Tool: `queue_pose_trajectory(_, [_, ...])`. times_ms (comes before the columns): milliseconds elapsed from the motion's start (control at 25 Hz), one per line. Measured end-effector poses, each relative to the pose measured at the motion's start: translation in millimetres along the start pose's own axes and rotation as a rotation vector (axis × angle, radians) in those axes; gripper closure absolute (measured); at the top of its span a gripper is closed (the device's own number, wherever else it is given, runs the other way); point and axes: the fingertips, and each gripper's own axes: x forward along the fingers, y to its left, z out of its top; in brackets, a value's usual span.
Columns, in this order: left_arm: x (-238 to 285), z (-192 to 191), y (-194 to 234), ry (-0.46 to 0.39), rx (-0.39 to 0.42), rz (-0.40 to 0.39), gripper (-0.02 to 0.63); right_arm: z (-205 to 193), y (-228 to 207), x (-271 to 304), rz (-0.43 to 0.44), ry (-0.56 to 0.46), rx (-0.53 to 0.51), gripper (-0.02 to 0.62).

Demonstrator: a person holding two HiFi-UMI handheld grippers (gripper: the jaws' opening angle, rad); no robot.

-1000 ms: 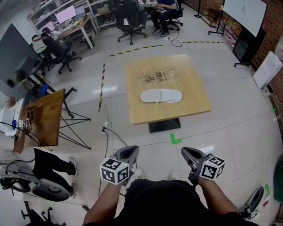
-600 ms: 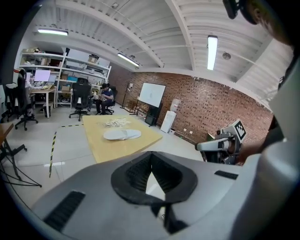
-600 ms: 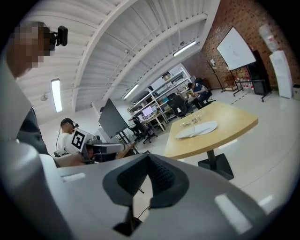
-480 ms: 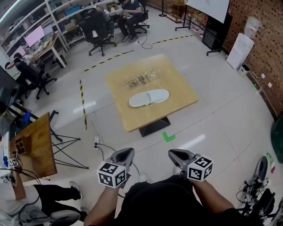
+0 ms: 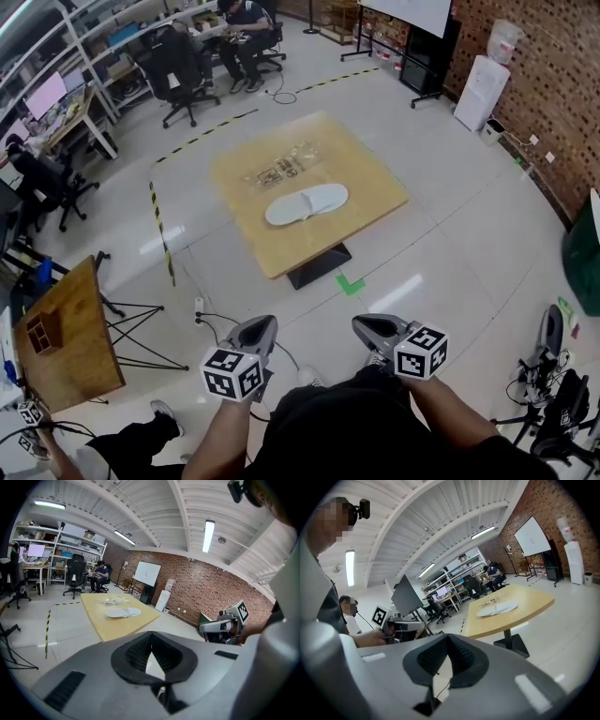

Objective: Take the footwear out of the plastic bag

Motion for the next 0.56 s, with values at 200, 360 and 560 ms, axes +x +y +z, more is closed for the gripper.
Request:
queue_pose_trajectory(200, [-7.2, -4.5, 0.5, 0.001, 0.008, -0.018, 0.598, -5.5, 3.6, 2.6, -0.02, 0.006, 0.001, 0.595])
queue_pose_trajectory(360, [-12.7, -5.6, 1.6, -0.005, 0.007, -0.018, 0.6, -8.6, 9.3, 3.1, -0.02, 0.01, -0.001, 0.595])
queue_pose_trajectory(560, [-14.8, 0.9, 0.6, -0.014, 0.019, -0.028, 0.598, -4.0, 9.5, 0.6, -0.038, -0.002, -0.001, 0.595])
